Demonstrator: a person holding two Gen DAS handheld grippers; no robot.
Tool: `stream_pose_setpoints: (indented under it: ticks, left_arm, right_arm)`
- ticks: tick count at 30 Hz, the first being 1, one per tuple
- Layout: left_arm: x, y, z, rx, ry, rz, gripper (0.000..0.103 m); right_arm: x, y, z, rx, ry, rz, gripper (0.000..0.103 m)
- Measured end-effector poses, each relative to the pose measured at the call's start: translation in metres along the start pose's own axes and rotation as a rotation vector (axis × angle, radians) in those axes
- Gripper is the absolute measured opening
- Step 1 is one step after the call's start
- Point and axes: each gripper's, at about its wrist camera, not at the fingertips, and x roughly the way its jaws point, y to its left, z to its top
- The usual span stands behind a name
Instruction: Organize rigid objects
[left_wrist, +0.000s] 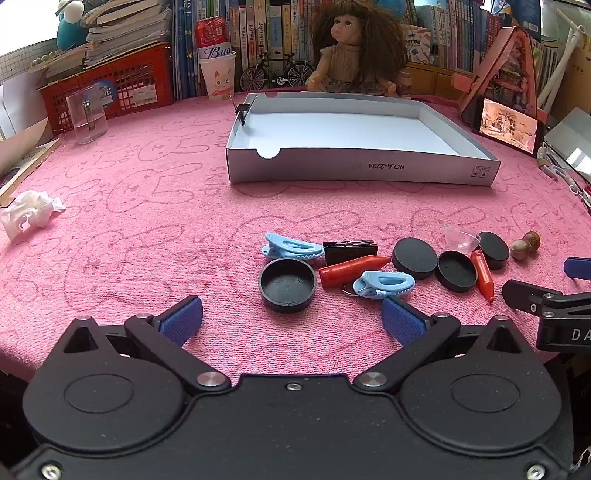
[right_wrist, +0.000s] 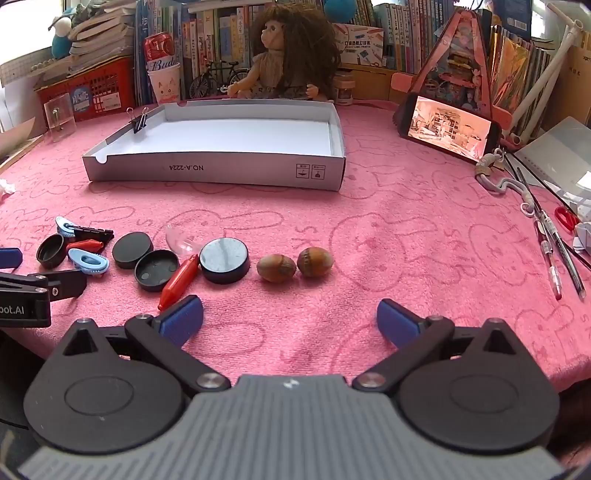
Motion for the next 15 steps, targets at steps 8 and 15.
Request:
stream_pose_setpoints:
  ticks: [8, 15]
  left_arm:
    - [0.0000, 0.0000, 0.0000, 0.001, 0.000, 0.000, 0.103]
    - [0.0000, 0.0000, 0.0001, 0.000, -0.001, 0.000, 0.103]
  right_arm:
    - [0.0005, 0.0006, 0.0003, -0.001, -0.002, 0.000, 0.103]
    - [-0.0003, -0.0003, -0.0003, -0.001, -0.003, 0.000, 0.103]
